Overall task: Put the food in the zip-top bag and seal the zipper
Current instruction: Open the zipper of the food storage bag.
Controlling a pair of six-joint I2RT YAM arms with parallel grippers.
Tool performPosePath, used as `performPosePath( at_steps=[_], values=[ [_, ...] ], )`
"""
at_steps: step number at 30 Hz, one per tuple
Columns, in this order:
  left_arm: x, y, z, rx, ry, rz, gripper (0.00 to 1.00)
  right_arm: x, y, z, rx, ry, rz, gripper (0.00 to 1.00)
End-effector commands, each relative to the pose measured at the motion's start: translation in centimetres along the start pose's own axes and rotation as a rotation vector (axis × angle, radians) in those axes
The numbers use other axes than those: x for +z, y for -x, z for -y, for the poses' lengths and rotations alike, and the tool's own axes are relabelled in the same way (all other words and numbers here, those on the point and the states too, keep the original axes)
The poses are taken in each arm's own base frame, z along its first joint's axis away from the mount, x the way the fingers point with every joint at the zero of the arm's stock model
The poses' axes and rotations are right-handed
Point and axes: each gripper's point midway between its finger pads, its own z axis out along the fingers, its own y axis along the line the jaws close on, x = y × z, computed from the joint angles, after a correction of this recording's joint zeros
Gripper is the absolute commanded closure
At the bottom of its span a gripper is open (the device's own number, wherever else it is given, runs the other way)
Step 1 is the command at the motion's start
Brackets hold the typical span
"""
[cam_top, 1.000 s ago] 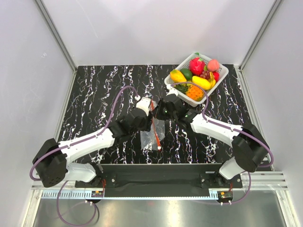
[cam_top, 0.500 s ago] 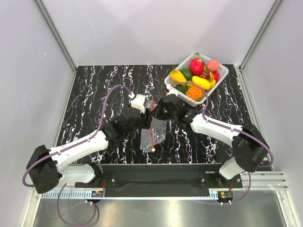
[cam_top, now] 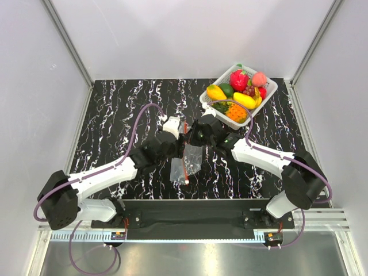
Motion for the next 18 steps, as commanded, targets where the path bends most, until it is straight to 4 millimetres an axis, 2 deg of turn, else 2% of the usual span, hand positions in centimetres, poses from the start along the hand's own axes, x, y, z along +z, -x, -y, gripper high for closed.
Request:
performPosePath(
  at_steps=[1, 11, 18],
  values=[
    [0.1, 2.6, 0.4, -0.029, 0.013, 0.076, 0.44, -0.4, 1.4, -1.7, 0.003, 0.028, 0.045, 1.0],
    [0.4, 2.0, -0.1, -0.028, 0.043, 0.06, 0.56, -0.6, 1.3, -1.7, -0.001, 0.028, 0.043, 1.0],
    [1.8, 1.1, 0.0, 0.005, 0.053, 0.007, 0.67, -0.8, 1.2, -1.9, -0.004, 0.035, 0.042, 1.0]
  ],
)
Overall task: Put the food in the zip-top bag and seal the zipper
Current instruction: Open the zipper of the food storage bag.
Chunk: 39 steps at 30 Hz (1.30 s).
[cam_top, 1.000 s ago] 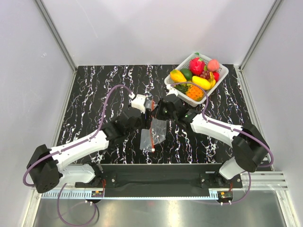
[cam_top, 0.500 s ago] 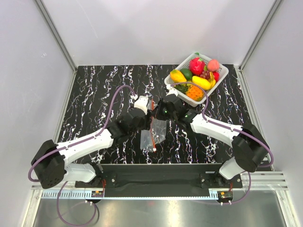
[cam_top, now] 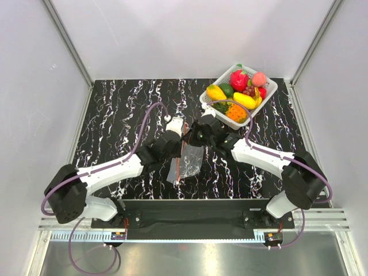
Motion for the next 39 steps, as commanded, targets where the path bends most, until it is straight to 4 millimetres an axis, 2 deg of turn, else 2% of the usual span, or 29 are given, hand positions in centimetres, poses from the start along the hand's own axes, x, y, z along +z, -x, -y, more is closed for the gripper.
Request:
performPosePath(
  at_steps=[1, 5, 6, 11, 17, 20, 21, 27, 28, 32, 34, 35, 36, 37, 38, 39],
  values=[
    [0.7, 2.1, 0.7, -0.003, 0.002, 0.037, 0.7, -0.9, 0.8, -1.3, -0.004, 0.011, 0.025, 1.0],
    [0.9, 2.2, -0.1, 0.023, 0.046, 0.021, 0.9, -1.0, 0.6, -0.5, -0.02, -0.017, 0.021, 1.0],
    [0.8, 2.3, -0.3, 0.028, 0.059, 0.023, 0.99, -1.0, 0.6, -0.3, -0.021, -0.023, 0.025, 1.0],
    [-0.5, 3.8, -2.8, 0.021, 0.173, 0.038, 1.0, -0.8, -0.2, 0.9, -0.026, -0.06, 0.015, 1.0],
    [-2.3, 5.7, -3.9, 0.012, 0.227, 0.05, 1.0, -0.8, 0.2, 0.9, -0.019, -0.072, 0.023, 1.0],
    [-3.0, 6.6, -3.0, -0.003, 0.174, 0.065, 1.0, -0.8, 0.3, -0.2, -0.01, -0.025, 0.018, 0.87],
    [-3.1, 6.8, -2.7, -0.006, 0.155, 0.071, 1.0, -0.7, 0.2, -0.7, -0.004, -0.002, 0.011, 0.78],
    [-4.1, 8.0, -1.4, -0.042, 0.079, 0.093, 1.0, -0.2, -0.2, -2.6, 0.006, 0.054, -0.016, 0.68],
    [-4.2, 8.0, -1.4, -0.041, 0.078, 0.09, 1.0, -0.2, 0.4, -3.5, 0.013, 0.082, 0.006, 0.67],
    [-5.0, 9.1, -1.9, -0.044, 0.104, 0.101, 1.0, -0.2, 0.4, -5.1, 0.029, 0.133, 0.003, 0.68],
    [-5.6, 9.9, -2.4, -0.039, 0.119, 0.11, 1.0, -0.1, 0.4, -6.0, 0.037, 0.162, 0.003, 0.75],
    [-5.8, 10.1, -2.9, -0.037, 0.143, 0.114, 1.0, -0.1, 1.0, -6.9, 0.038, 0.18, 0.01, 0.88],
    [-6.2, 10.8, -3.2, -0.035, 0.163, 0.128, 1.0, 0.4, 0.6, -7.0, 0.033, 0.175, -0.002, 0.92],
    [-6.6, 10.6, -3.9, -0.021, 0.195, 0.112, 1.0, 0.7, 0.8, -7.4, 0.034, 0.18, -0.001, 0.95],
    [-6.9, 11.0, -4.8, -0.016, 0.244, 0.123, 1.0, 0.7, 1.2, -8.8, 0.034, 0.214, -0.005, 0.97],
    [-7.7, 11.8, -5.1, -0.017, 0.262, 0.139, 1.0, 1.4, 0.9, -9.0, 0.034, 0.221, -0.022, 0.98]
  ],
)
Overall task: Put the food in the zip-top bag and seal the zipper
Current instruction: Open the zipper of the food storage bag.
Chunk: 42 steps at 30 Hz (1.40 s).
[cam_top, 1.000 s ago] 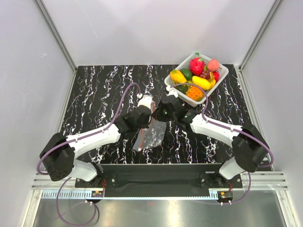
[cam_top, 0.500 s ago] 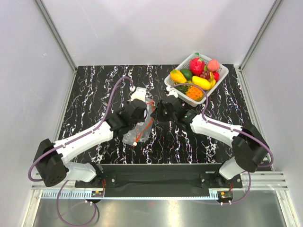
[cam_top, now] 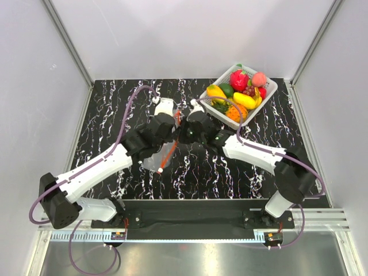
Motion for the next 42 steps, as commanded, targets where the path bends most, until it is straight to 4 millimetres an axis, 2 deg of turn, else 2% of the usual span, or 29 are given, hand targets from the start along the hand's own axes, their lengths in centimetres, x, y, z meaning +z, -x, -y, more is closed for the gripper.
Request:
performPosePath(
  at_steps=[1, 2, 5, 6, 9, 12, 13, 14, 15, 17, 20, 21, 22, 24, 25, 26, 29, 33, 34, 37, 40, 42],
  values=[
    [-2.7, 3.7, -3.2, -0.006, 0.119, 0.077, 1.0, 1.1, 1.3, -4.8, 0.004, 0.127, 0.013, 0.98],
    [-3.1, 4.2, -4.2, -0.002, 0.17, 0.09, 1.0, 1.3, 2.0, -6.0, 0.004, 0.152, 0.021, 0.98],
    [-4.9, 5.5, -6.6, -0.01, 0.275, 0.108, 1.0, 2.8, 1.3, -7.5, 0.009, 0.188, -0.014, 0.99],
    [-5.2, 5.2, -7.2, 0.006, 0.298, 0.09, 1.0, 3.0, 1.3, -7.8, 0.019, 0.197, -0.016, 0.99],
    [-4.7, 4.7, -6.4, 0.011, 0.258, 0.066, 1.0, 3.8, 0.7, -7.0, 0.034, 0.174, -0.025, 1.0],
    [-2.4, 2.7, -4.9, 0.022, 0.224, 0.026, 1.0, 4.7, -1.0, -4.4, 0.042, 0.109, -0.046, 1.0],
    [-1.7, 1.8, -4.3, 0.027, 0.208, 0.007, 1.0, 5.0, -1.8, -3.0, 0.044, 0.077, -0.059, 1.0],
    [-0.4, 0.1, -3.9, 0.045, 0.206, -0.034, 1.0, 5.3, -2.3, -1.9, 0.04, 0.045, -0.061, 1.0],
    [0.3, -0.3, -3.3, 0.037, 0.192, -0.036, 1.0, 5.3, -2.7, -1.1, 0.037, 0.023, -0.065, 1.0],
    [1.5, -1.8, -2.4, 0.037, 0.166, -0.072, 1.0, 5.2, -3.5, 0.9, 0.027, -0.029, -0.069, 1.0],
    [2.6, -2.7, -1.3, 0.02, 0.124, -0.081, 1.0, 4.1, -3.7, 3.8, 0.001, -0.134, -0.055, 1.0],
    [2.8, -2.6, -0.9, 0.008, 0.108, -0.071, 1.0, 3.8, -3.5, 4.6, 0.003, -0.152, -0.048, 1.0],
    [2.9, -2.7, -0.6, 0.004, 0.093, -0.075, 1.0, 3.4, -4.1, 5.9, 0.003, -0.18, -0.059, 1.0],
    [3.0, -2.7, -0.2, -0.015, 0.076, -0.066, 1.0, 2.7, -3.6, 6.6, 0.013, -0.185, -0.037, 1.0],
    [3.0, -2.6, -0.1, -0.021, 0.071, -0.066, 1.0, 2.2, -4.4, 7.8, 0.013, -0.208, -0.048, 1.0],
    [3.0, -2.7, 0.0, -0.024, 0.065, -0.065, 1.0, 1.9, -4.0, 7.8, 0.016, -0.204, -0.031, 1.0],
    [3.1, -2.3, 0.2, -0.03, 0.058, -0.06, 1.0, 1.2, -4.6, 9.3, 0.007, -0.24, -0.04, 1.0],
    [3.1, -2.0, -0.2, -0.009, 0.084, -0.069, 1.0, 0.9, -5.3, 11.3, -0.003, -0.285, -0.061, 1.0],
    [2.9, -1.2, -0.5, -0.009, 0.099, -0.054, 1.0, 0.8, -5.6, 11.9, -0.004, -0.297, -0.07, 1.0],
    [2.1, -0.5, -1.6, 0.024, 0.148, -0.049, 1.0, 0.4, -5.6, 13.7, -0.001, -0.334, -0.073, 1.0],
    [1.0, 1.2, -2.2, 0.039, 0.168, -0.034, 1.0, 0.1, -5.1, 14.8, -0.004, -0.354, -0.069, 1.0],
    [0.8, 1.4, -2.2, 0.051, 0.168, -0.042, 1.0, 0.1, -4.5, 14.9, -0.011, -0.355, -0.061, 1.0]
  ],
)
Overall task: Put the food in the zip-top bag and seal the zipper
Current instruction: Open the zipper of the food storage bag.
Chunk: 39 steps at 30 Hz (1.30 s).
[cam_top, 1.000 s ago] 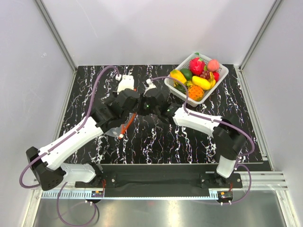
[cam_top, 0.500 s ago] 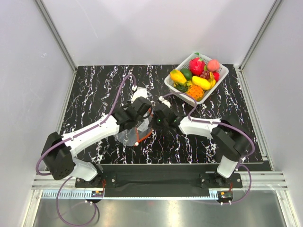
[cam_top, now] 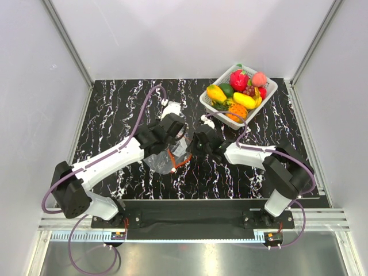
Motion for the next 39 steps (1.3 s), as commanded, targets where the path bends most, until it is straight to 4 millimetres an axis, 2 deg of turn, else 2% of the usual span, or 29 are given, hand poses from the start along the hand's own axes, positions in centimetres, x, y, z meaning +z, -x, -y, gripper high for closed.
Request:
performPosePath(
  at_steps=[1, 4, 5, 7, 10, 11, 12, 13, 16, 20, 21, 23, 25, 26, 31, 39],
  values=[
    [-1.8, 4.2, -2.0, -0.025, 0.069, 0.097, 1.0, -0.4, 1.2, 3.0, -0.024, -0.1, 0.023, 1.0],
    [-1.0, 4.0, -0.9, -0.019, 0.036, 0.084, 1.0, -0.5, 1.7, 1.5, -0.061, -0.05, 0.013, 0.94],
    [-0.7, 3.9, -0.5, -0.019, 0.028, 0.076, 1.0, -0.7, 1.9, 1.0, -0.074, -0.032, 0.012, 0.87],
    [0.3, 3.2, 0.7, -0.014, -0.003, 0.055, 1.0, -1.1, 2.2, 0.8, -0.081, -0.036, 0.012, 0.79],
    [1.8, 2.7, 2.1, -0.023, -0.045, 0.039, 1.0, -2.5, 2.6, 0.6, -0.085, -0.03, 0.027, 0.71],
    [2.1, 2.4, 2.5, -0.022, -0.057, 0.03, 1.0, -3.5, 3.1, 0.2, -0.082, -0.013, 0.043, 0.68],
    [2.4, 2.5, 2.8, -0.032, -0.069, 0.035, 1.0, -4.0, 3.1, 0.1, -0.081, -0.008, 0.045, 0.52],
    [2.7, 2.2, 3.3, -0.03, -0.089, 0.024, 1.0, -4.5, 3.0, 0.2, -0.078, -0.007, 0.043, 0.45],
    [3.2, 2.0, 4.4, -0.043, -0.128, 0.018, 1.0, -6.5, 3.4, 0.1, -0.068, 0.004, 0.069, 0.39],
    [3.6, 2.0, 5.4, -0.052, -0.161, 0.012, 1.0, -9.5, 4.4, -0.6, -0.05, 0.046, 0.125, 0.43],
    [3.5, 2.1, 5.5, -0.057, -0.166, 0.012, 1.0, -10.4, 4.7, -1.0, -0.048, 0.071, 0.144, 0.54],
    [3.5, 2.1, 5.7, -0.059, -0.172, 0.01, 1.0, -10.9, 4.8, -1.5, -0.038, 0.102, 0.154, 0.69],
    [3.4, 2.2, 5.9, -0.066, -0.184, 0.011, 1.0, -10.9, 4.9, -2.6, -0.037, 0.155, 0.15, 0.84],
    [3.3, 2.2, 5.9, -0.07, -0.188, 0.011, 1.0, -10.9, 4.9, -3.1, -0.038, 0.171, 0.143, 0.87],
    [3.0, 2.4, 6.2, -0.082, -0.208, 0.01, 1.0, -9.6, 5.6, -6.5, 0.009, 0.307, 0.128, 0.96],
    [2.6, 2.1, 6.7, -0.101, -0.246, -0.001, 1.0, -6.8, 6.1, -8.0, 0.084, 0.35, 0.124, 1.0]
  ],
)
